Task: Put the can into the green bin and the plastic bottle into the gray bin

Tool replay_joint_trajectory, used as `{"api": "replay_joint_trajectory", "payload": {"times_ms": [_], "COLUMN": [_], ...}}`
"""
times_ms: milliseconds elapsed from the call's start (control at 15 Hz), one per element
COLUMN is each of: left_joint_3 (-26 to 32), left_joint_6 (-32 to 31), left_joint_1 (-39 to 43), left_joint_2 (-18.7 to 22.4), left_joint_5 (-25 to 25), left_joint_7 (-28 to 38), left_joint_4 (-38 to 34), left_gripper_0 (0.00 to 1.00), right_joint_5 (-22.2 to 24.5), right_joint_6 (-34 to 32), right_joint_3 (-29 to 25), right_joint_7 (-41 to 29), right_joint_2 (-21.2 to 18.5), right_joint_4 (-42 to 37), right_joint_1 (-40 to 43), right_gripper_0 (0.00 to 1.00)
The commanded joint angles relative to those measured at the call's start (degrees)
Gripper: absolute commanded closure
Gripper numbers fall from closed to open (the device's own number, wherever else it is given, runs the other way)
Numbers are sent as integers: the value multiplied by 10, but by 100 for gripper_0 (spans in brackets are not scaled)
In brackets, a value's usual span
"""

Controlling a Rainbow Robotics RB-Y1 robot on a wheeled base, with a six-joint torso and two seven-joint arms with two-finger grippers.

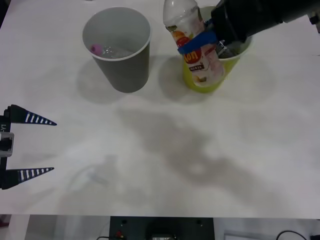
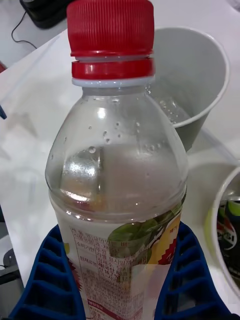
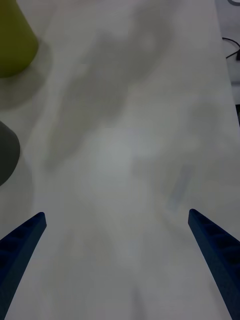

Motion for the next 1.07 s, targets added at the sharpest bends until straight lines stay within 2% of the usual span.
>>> {"api": "replay_joint_trajectory", "payload": {"times_ms": [67,133,267,400,533,667,1067], "left_joint_3": [0,0,0,0,0,0,0], "left_joint_6": [0,0,0,0,0,0,0], "left_joint_1": [0,0,0,0,0,0,0], "left_joint_2": [0,0,0,0,0,0,0], "left_joint_5": [0,0,0,0,0,0,0], "left_joint_7": [0,0,0,0,0,0,0], "left_joint_4": [0,0,0,0,0,0,0], "left_gripper_0": [2,2,2,2,2,2,2], "right_joint_5": [1,3,4,12,45,60,95], "right_joint_6": [0,0,0,0,2,10,54], "right_joint_3": [82,102,137,148,149,149,153], "right_joint_7": [1,1,34,48,48,48,70], "right_joint_2": [68,92,165,229,270,313,401], "right_joint_4": [137,181,302,393,433,478,583], "right_joint_1": [-112,-140,-202,-239,-260,-278,-302], "right_gripper_0": [100,100,100,100,100,100,100]}}
